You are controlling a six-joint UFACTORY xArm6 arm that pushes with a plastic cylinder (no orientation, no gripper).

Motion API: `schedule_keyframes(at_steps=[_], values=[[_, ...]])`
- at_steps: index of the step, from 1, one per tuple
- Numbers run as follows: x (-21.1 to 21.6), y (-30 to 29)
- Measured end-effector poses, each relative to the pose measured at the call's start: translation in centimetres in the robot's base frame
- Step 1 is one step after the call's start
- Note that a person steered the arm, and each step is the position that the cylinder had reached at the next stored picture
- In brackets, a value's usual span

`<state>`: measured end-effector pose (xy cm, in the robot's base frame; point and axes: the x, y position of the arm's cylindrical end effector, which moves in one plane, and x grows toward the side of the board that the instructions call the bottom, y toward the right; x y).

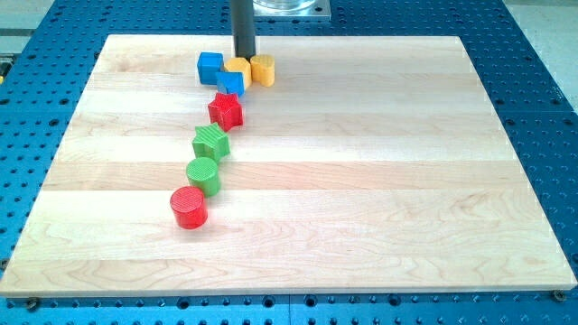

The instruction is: Move the heart to the right of the hexagon

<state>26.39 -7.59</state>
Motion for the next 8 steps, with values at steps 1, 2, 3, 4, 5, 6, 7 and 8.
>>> schedule_keyframes(at_steps=[1,2,3,4,5,6,7,8], values=[[0.0,-3.0],[-0.1,-6.6],[-1.2,-6.3],[-2.3,0.2],[-2.1,4.2],[-1.7,5.4],[-2.7,5.4],[-3.0,3.7]])
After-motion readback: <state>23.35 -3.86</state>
